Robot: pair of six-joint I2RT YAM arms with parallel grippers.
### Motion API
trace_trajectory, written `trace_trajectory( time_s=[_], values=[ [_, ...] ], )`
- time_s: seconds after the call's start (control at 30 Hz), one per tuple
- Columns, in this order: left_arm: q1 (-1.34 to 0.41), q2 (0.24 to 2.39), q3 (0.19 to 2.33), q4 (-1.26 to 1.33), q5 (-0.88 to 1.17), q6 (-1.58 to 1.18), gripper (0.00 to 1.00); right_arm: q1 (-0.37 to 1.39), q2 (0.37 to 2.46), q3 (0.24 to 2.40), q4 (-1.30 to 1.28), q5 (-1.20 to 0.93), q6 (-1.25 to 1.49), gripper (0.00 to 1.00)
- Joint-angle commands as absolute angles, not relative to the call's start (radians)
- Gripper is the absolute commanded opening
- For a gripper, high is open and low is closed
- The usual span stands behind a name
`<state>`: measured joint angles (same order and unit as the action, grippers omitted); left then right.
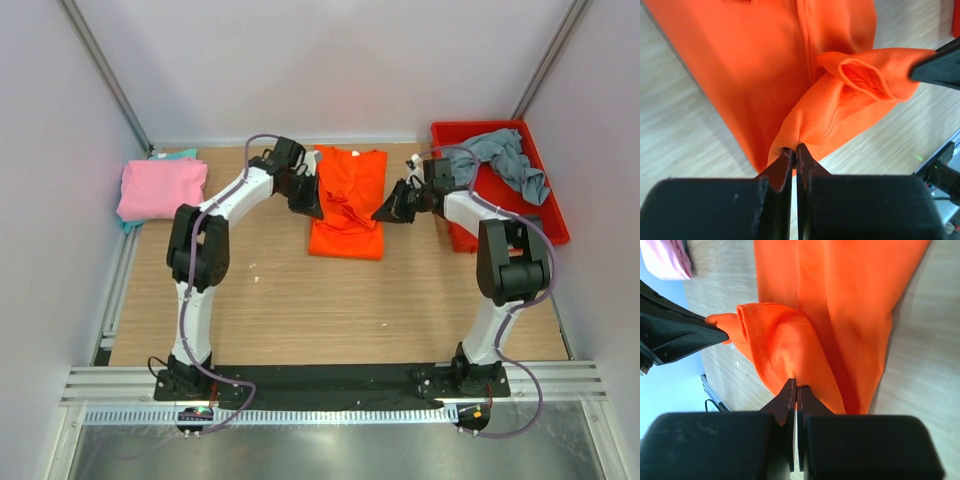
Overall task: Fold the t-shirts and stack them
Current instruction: Fold the tshirt
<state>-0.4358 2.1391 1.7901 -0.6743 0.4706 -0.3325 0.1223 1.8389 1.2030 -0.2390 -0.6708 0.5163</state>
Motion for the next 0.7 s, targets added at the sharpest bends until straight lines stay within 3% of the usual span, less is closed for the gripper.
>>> trace_trajectory(
  time_s=[0.0,0.27,0.33,0.37,0.4,0.43,0.53,0.6,0.67],
  values=[
    [-0.43,2.167,1.905,-0.673,0.456,-0.322,0.0,0.117,1.88,1.31,-0.176,-0.698,0.474,0.01],
    [-0.407,2.291,2.074,-0.658,0.411,-0.331,0.0,0.11,1.989,1.411,-0.095,-0.672,0.494,0.02],
    [-0.406,2.315,2.1,-0.669,0.384,-0.322,0.05,0.109,2.005,1.416,-0.084,-0.66,0.499,0.02],
    [-0.407,2.325,2.114,-0.673,0.377,-0.319,0.08,0.106,2.016,1.417,-0.066,-0.663,0.497,0.05],
    [-0.407,2.336,2.118,-0.693,0.37,-0.31,0.17,0.106,2.02,1.423,-0.069,-0.663,0.486,0.18],
    [-0.407,2.333,2.128,-0.712,0.344,-0.301,0.22,0.103,2.019,1.43,-0.083,-0.657,0.48,0.24],
    [-0.403,2.266,2.119,-0.787,0.338,-0.249,0.3,0.092,1.942,1.405,-0.083,-0.624,0.443,0.41],
    [-0.394,2.186,2.021,-0.764,0.336,-0.252,0.39,0.086,1.846,1.341,-0.087,-0.611,0.42,0.45],
    [-0.381,2.048,1.844,-0.686,0.336,-0.274,0.56,0.087,1.786,1.268,-0.112,-0.609,0.411,0.46]
  ],
)
